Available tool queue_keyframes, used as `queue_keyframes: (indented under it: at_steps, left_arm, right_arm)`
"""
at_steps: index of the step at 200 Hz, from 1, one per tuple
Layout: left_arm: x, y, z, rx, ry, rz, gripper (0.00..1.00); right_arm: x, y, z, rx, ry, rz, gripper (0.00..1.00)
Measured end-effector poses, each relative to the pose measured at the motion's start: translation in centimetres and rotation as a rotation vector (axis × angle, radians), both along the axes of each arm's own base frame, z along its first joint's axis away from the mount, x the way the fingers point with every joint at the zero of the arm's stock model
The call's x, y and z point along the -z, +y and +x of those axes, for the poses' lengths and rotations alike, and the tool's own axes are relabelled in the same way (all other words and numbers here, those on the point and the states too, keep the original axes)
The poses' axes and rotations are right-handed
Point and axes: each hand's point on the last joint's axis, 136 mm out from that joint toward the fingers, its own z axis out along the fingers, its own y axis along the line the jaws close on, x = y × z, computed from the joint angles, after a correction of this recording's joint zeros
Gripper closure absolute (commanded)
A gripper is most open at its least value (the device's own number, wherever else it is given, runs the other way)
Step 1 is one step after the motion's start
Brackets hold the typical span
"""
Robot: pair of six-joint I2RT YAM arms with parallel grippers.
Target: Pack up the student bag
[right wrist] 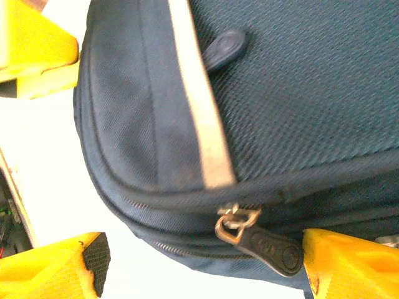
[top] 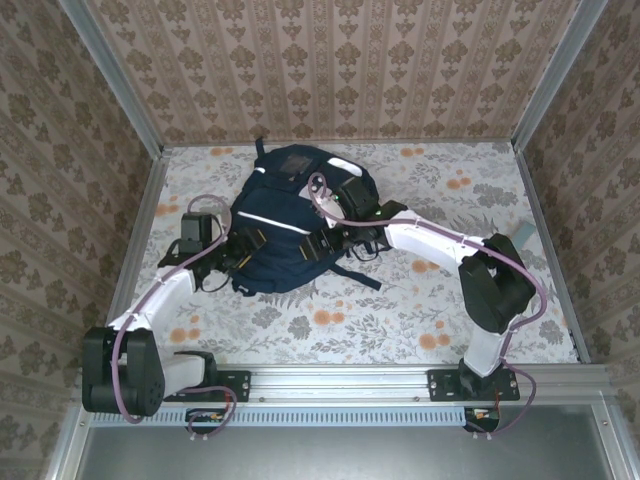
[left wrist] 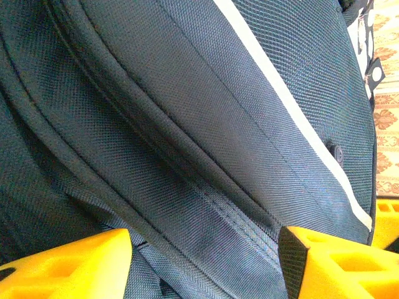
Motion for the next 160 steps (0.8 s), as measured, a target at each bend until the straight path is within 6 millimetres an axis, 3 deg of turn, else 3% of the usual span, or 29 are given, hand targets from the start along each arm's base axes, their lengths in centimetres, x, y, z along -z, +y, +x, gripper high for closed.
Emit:
queue_keyframes:
  at_steps: [32,94,160]
  left_arm:
    - [-0.1,-0.2,0.1,0.006,-0.007,-0.003,0.35]
    - [-0.1,-0.3,0.0,0.011,-0.007,-0.003,0.35]
    - [-0.1,-0.3,0.0,0.011,-0.006,-0.003,0.35]
  right_arm:
    - [0.7,-0.2,-0.9,-0.01,0.006,-0.031,0.34]
    - [0.9,-1.1,0.6,0.052,-0.067,-0.111,0.49]
    - [0.7,-0.2,1.3,0.041,-0.155,-0.176,0.65]
